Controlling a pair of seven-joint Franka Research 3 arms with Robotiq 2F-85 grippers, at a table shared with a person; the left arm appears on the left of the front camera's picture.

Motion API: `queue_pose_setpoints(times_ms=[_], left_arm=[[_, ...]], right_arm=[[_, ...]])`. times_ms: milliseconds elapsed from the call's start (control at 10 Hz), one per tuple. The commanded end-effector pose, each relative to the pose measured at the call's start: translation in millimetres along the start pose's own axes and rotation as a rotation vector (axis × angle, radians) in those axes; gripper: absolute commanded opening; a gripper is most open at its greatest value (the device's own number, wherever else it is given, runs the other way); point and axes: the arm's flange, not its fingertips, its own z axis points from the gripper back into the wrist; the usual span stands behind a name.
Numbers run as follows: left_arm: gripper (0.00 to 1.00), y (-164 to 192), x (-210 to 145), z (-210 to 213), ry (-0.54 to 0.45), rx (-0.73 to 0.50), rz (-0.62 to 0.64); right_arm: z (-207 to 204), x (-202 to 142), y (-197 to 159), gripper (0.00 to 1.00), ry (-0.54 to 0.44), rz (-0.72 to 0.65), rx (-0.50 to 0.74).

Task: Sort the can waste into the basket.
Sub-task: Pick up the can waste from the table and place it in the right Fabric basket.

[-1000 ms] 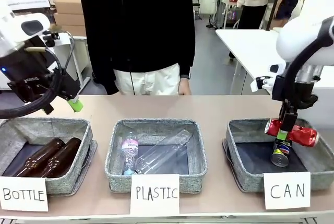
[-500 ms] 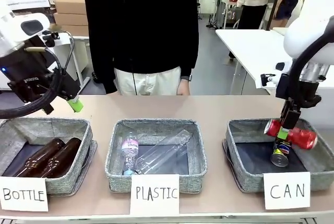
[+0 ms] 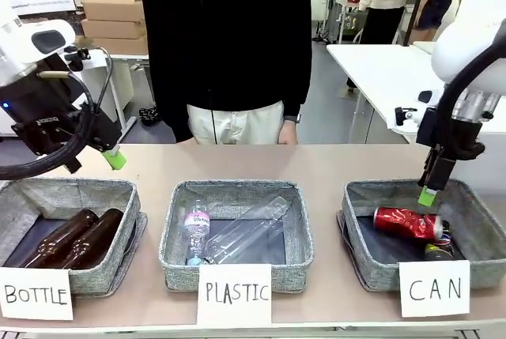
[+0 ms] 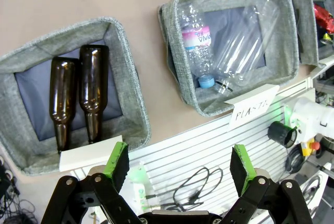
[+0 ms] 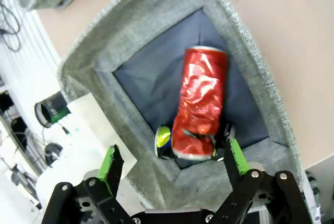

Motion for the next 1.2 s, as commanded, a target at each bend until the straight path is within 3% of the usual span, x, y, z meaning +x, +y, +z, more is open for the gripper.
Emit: queue_pose_setpoints(times_ms=[0,100,200,300,400,500,600,800,900,1100], left_arm=[[1.00,2,0,0,-0.009,-0.009,-0.012],[1.00,2,0,0,-0.009,-0.009,-0.012],[1.00,2,0,0,-0.009,-0.009,-0.012],[1.00,2,0,0,-0.009,-0.009,-0.012],[1.00,2,0,0,-0.009,-0.009,-0.012],[1.00,2,0,0,-0.009,-0.009,-0.012],[1.00,2,0,0,-0.009,-0.009,-0.012],[1.00,2,0,0,-0.009,-0.009,-0.012],[1.00,2,0,0,-0.009,-0.009,-0.012],[1.00,2,0,0,-0.009,-0.009,-0.012]], right_arm=[[5,2,-8,1.00,-0.053,0.016,0.026],[10,1,-8,1.00,-0.128,-0.035,0.039],[22,-3,-4,1.00,-0.352,-0.184,0.105],[45,-16,9,1.00,-0.813,-0.364,0.453],[57,-36,10,1.00,-0.989,-0.412,0.739],[61,-57,4,1.00,-1.074,-0.412,0.960],[59,-67,-3,1.00,-1.136,-0.437,1.068],[54,-66,-7,1.00,-1.130,-0.480,1.054],[64,-74,10,1.00,-0.661,-0.241,0.693],[64,-74,10,1.00,-0.661,-0.241,0.693]])
